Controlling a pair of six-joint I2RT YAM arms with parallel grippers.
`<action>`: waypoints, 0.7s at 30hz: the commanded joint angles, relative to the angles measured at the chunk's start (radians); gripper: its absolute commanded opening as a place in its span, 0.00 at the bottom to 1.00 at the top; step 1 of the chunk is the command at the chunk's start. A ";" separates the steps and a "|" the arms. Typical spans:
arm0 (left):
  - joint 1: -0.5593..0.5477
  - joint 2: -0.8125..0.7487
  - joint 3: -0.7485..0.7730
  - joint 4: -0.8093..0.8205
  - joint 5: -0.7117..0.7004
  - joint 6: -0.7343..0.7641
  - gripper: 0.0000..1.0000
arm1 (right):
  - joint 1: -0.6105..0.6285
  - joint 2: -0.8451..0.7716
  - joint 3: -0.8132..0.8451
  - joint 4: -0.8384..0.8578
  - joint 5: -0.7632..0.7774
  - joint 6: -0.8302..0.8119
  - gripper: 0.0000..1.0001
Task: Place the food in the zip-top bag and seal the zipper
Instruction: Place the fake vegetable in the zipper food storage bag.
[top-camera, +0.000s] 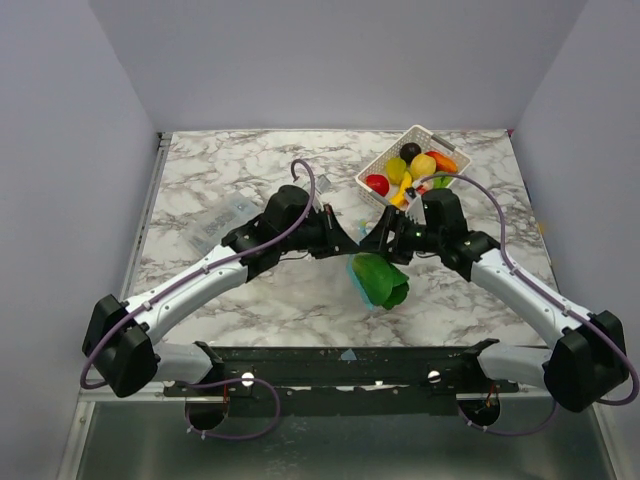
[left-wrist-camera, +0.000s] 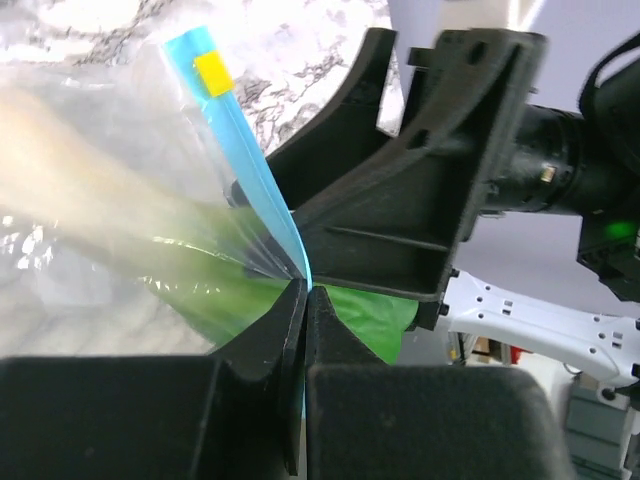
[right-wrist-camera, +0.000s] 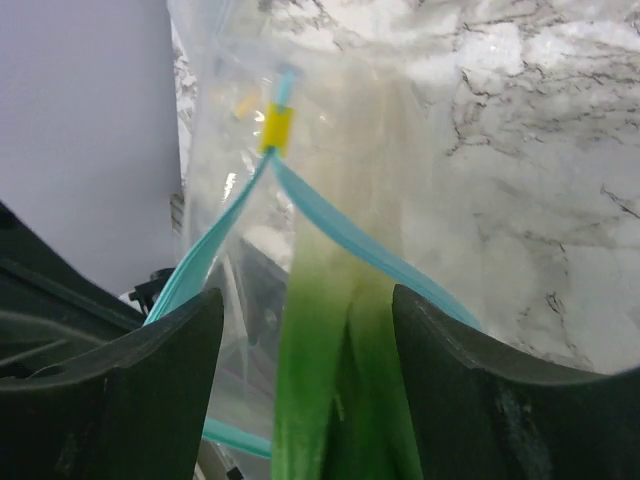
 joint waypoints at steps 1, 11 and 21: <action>0.018 0.008 -0.041 0.063 0.085 -0.087 0.00 | 0.007 -0.011 0.000 -0.091 -0.009 -0.082 0.73; 0.021 0.066 -0.048 0.084 0.105 -0.091 0.00 | 0.032 -0.041 -0.047 -0.243 -0.063 -0.326 0.74; 0.021 0.115 -0.052 0.121 0.122 -0.114 0.00 | 0.130 -0.173 -0.284 0.139 0.186 -0.239 0.74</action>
